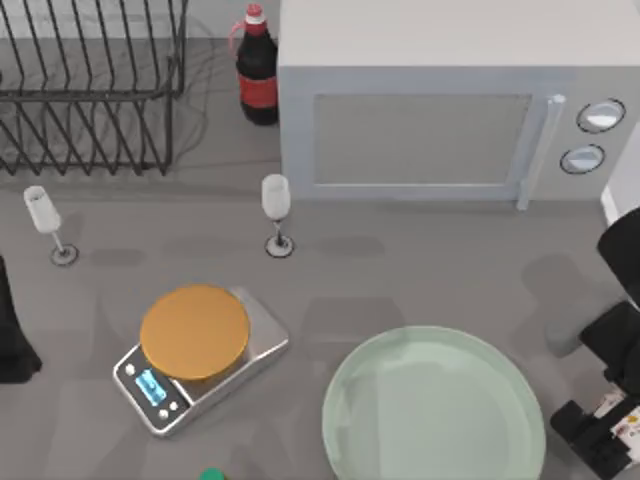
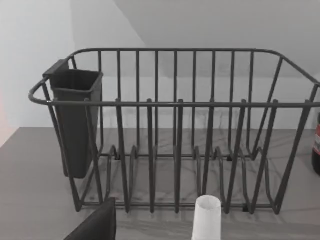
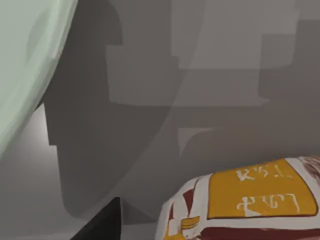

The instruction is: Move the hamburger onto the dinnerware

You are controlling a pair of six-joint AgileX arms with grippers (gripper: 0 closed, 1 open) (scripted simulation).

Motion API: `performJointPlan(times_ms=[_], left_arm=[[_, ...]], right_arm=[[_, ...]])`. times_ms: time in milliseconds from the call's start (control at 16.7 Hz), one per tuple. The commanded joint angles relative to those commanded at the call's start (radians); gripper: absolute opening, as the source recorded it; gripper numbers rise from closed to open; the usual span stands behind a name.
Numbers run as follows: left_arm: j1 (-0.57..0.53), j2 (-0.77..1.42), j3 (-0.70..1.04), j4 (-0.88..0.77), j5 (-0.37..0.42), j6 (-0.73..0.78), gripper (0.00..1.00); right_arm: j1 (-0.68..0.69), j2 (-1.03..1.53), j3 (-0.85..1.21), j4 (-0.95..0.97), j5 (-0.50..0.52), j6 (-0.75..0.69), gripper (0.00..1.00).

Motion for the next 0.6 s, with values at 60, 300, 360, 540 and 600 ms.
performJointPlan(times_ms=[60, 300, 360, 540, 600], left_arm=[[0.000, 0.000, 0.000, 0.000, 0.000, 0.000, 1.00], [0.000, 0.000, 0.000, 0.000, 0.000, 0.000, 1.00], [0.000, 0.000, 0.000, 0.000, 0.000, 0.000, 1.00], [0.000, 0.000, 0.000, 0.000, 0.000, 0.000, 1.00], [0.000, 0.000, 0.000, 0.000, 0.000, 0.000, 1.00]], right_arm=[[0.000, 0.018, -0.017, 0.032, 0.000, 0.000, 1.00], [0.001, 0.040, -0.035, 0.064, 0.000, 0.001, 1.00], [0.001, 0.040, -0.035, 0.064, 0.000, 0.001, 1.00], [0.001, 0.040, -0.035, 0.064, 0.000, 0.001, 0.85], [0.001, 0.040, -0.035, 0.064, 0.000, 0.001, 0.77]])
